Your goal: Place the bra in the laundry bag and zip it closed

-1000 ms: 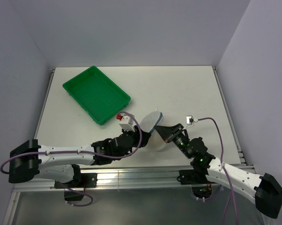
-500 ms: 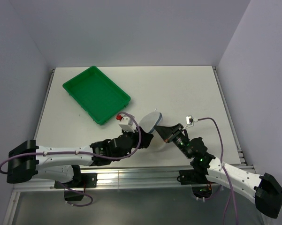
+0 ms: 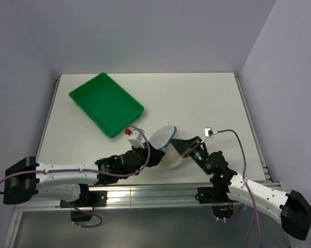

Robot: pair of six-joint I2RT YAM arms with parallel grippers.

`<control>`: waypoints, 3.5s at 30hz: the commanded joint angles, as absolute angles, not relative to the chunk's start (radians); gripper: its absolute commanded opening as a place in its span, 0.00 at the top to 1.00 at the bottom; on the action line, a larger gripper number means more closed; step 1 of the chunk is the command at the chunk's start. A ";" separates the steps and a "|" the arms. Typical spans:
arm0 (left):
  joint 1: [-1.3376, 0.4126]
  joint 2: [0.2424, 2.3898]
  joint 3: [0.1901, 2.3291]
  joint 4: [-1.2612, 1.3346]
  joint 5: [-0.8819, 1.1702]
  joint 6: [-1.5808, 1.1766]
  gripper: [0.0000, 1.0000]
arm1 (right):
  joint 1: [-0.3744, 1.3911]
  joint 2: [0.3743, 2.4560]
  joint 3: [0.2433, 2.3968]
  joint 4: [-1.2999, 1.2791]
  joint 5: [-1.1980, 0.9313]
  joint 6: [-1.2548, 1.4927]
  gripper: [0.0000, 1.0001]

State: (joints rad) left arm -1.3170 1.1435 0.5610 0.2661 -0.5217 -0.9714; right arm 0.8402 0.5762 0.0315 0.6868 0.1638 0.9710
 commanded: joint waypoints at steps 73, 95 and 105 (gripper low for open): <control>-1.276 1.214 0.428 0.666 -0.548 -1.042 1.00 | 0.842 0.549 -0.080 0.733 0.152 0.977 1.00; -1.295 0.663 0.258 0.135 -0.719 -1.026 1.00 | 0.443 0.801 0.236 0.424 -0.430 0.825 0.54; -1.446 0.998 0.416 0.333 -0.834 -1.029 1.00 | 0.652 0.381 0.180 0.055 -0.094 0.966 0.07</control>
State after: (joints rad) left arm -1.4170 0.9360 0.3489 0.2169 -0.7597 -1.0481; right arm 0.5831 0.4835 0.2062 0.1772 -0.2569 0.8913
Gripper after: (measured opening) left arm 0.013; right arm 0.928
